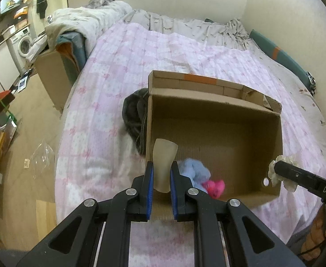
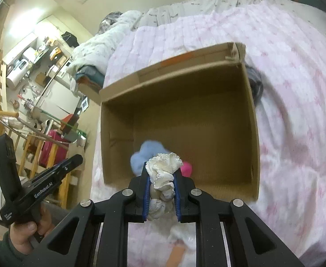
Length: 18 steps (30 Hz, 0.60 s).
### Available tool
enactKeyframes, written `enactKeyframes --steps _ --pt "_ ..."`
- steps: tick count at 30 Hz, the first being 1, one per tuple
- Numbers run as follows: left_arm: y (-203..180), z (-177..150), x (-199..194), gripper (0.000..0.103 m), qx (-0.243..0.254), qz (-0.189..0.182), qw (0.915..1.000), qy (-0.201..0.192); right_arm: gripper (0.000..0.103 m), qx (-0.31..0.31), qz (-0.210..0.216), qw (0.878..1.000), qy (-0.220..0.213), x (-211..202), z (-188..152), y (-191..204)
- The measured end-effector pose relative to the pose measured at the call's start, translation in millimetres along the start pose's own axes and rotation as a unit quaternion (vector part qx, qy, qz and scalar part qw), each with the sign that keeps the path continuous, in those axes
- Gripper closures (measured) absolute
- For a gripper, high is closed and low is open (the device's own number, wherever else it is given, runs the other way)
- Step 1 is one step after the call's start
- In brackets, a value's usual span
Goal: Organize soft objects
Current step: 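Carry the cream bow into the box with the right tool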
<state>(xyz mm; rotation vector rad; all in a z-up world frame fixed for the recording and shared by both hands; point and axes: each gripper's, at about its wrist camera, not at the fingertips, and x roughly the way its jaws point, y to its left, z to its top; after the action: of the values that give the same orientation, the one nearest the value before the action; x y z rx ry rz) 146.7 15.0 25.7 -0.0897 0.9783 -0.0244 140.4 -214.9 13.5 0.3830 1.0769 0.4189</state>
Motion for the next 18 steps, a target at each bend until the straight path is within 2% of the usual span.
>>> enactKeyframes --steps 5,8,11,13,18 --pt "-6 8 23 0.091 0.01 -0.005 0.9999 -0.001 0.084 -0.01 -0.011 1.0 -0.007 11 9 -7" --pt "-7 2 37 0.091 0.017 -0.011 0.9998 -0.001 0.084 0.0 -0.015 1.0 0.001 23 6 -17" --pt "-7 -6 49 0.091 0.02 0.004 0.9998 0.001 0.084 -0.008 -0.047 0.999 0.008 36 -1 -23" --pt "-6 -5 55 0.091 0.007 -0.01 0.9999 0.006 0.084 -0.005 -0.051 0.999 0.016 42 -4 -25" --pt "-12 -4 65 0.09 0.017 -0.013 0.9997 0.011 0.084 -0.026 -0.06 0.998 0.028 50 -8 -20"
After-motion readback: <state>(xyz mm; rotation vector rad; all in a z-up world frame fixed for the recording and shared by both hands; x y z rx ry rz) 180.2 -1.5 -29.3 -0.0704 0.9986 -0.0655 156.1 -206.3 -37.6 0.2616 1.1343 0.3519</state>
